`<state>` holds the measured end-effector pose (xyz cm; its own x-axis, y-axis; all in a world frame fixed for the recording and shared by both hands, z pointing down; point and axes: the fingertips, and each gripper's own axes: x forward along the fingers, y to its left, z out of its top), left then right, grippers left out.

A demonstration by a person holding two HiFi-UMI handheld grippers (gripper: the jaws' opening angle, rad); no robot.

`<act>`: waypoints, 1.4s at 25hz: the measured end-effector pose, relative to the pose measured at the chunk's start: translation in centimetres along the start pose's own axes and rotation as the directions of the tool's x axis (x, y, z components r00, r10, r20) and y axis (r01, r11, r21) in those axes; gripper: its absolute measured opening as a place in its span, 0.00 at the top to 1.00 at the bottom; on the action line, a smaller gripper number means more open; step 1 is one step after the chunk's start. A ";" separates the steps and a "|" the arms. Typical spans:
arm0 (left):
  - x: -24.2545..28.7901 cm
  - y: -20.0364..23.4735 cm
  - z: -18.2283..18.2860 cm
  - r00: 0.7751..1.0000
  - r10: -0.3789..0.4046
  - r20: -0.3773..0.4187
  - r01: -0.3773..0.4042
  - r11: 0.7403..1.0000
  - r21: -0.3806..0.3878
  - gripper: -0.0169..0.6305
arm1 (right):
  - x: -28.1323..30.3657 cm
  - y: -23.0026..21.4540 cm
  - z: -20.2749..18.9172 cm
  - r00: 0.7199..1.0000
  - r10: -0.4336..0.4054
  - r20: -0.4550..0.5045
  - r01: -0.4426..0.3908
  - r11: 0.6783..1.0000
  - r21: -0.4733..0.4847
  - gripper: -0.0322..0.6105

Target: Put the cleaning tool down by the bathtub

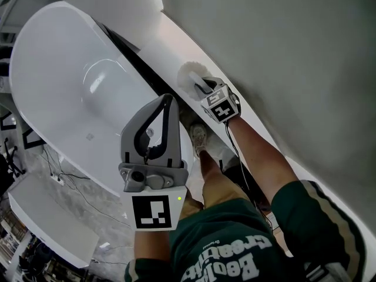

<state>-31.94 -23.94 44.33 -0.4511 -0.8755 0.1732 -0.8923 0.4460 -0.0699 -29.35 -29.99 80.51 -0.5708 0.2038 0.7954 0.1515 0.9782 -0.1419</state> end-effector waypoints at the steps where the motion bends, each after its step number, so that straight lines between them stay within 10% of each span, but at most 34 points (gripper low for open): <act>1: 0.1 -0.1 -0.3 1.000 0.001 -0.005 -0.001 1.000 0.000 0.97 | 0.3 -0.3 -0.3 1.000 -0.006 -0.008 0.006 1.000 -0.003 0.81; 35: -0.5 3.0 -6.9 0.995 0.057 -0.081 -0.061 0.997 -0.052 0.97 | 11.0 -1.5 -5.4 0.962 0.009 -0.274 -0.001 1.000 0.030 0.81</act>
<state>-34.33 -20.89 50.78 -0.4984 -0.8307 0.2481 -0.8609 0.5079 -0.0290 -31.48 -29.43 92.64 -0.3259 0.1944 0.9252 0.1283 0.9787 -0.1604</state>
